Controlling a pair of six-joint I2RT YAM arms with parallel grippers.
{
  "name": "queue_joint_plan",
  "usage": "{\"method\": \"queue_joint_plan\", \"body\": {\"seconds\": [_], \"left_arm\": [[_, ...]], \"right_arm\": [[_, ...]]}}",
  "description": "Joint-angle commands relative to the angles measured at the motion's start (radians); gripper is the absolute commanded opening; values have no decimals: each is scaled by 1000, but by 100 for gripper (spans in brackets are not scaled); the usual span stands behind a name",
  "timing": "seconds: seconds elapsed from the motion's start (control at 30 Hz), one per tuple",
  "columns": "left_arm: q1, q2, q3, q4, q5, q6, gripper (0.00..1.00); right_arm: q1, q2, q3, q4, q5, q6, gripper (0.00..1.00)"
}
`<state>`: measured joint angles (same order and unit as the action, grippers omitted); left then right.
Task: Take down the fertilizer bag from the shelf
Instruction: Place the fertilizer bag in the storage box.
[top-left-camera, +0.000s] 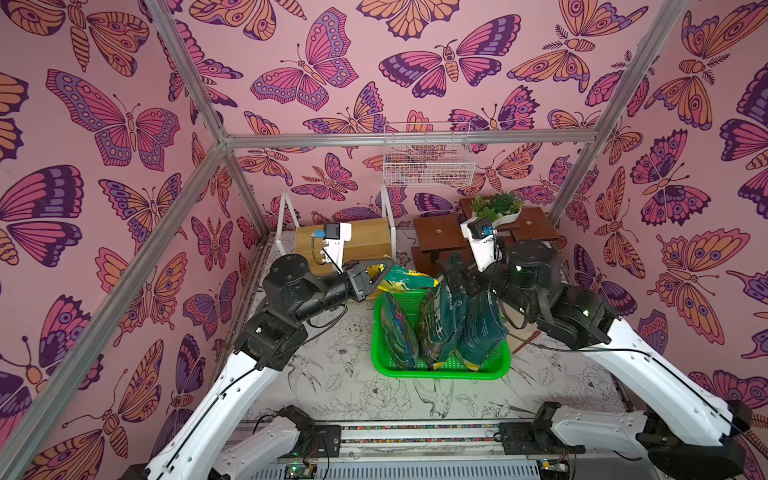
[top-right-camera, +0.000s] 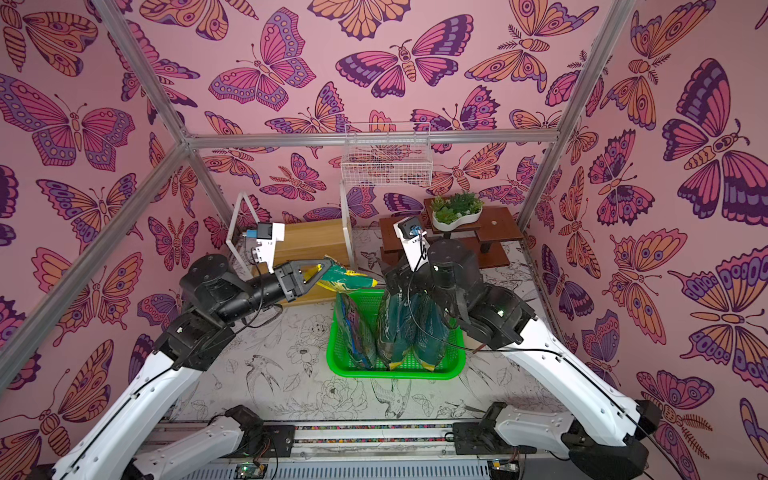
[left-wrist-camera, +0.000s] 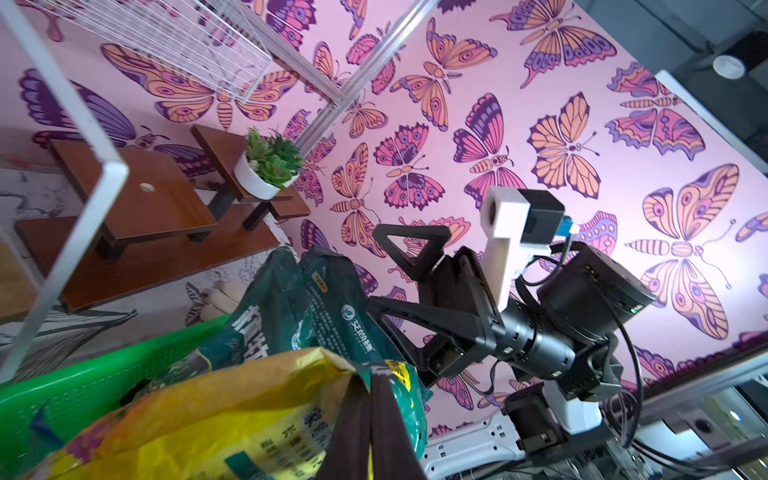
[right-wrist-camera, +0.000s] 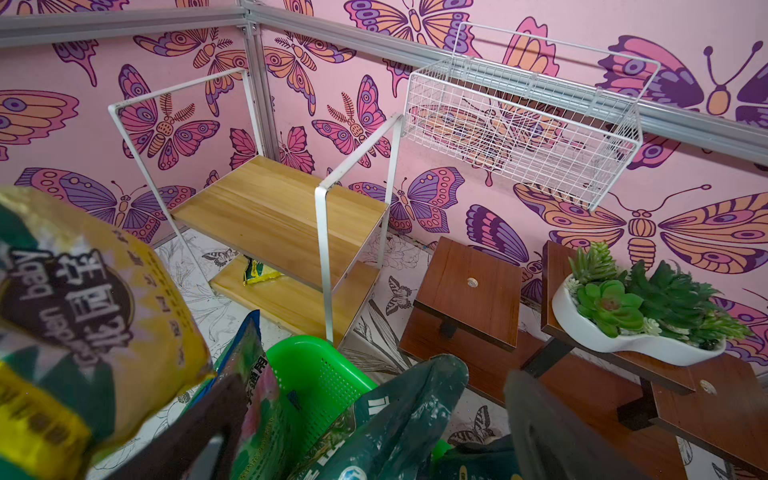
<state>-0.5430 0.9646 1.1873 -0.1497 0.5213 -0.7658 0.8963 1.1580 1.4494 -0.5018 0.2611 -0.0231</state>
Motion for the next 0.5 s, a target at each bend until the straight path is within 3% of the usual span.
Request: {"method": "queue_joint_plan", "body": {"seconds": [0.0,0.13,0.33,0.47], "left_arm": [[-18,24,25,67,6,50,0],[-20,76,8,70,-10,67,0],[-22,188,21,69,84,70,0],[-21,217,32,-28,75,175,0]], "right_arm": [[-6,-21,-9,-10,12,18,99],[-7,-44,-18,-9,13,20,99],[-7,-67,-40,-6,44,12,99],[-7,-72,-50,-4,46,12,99]]}}
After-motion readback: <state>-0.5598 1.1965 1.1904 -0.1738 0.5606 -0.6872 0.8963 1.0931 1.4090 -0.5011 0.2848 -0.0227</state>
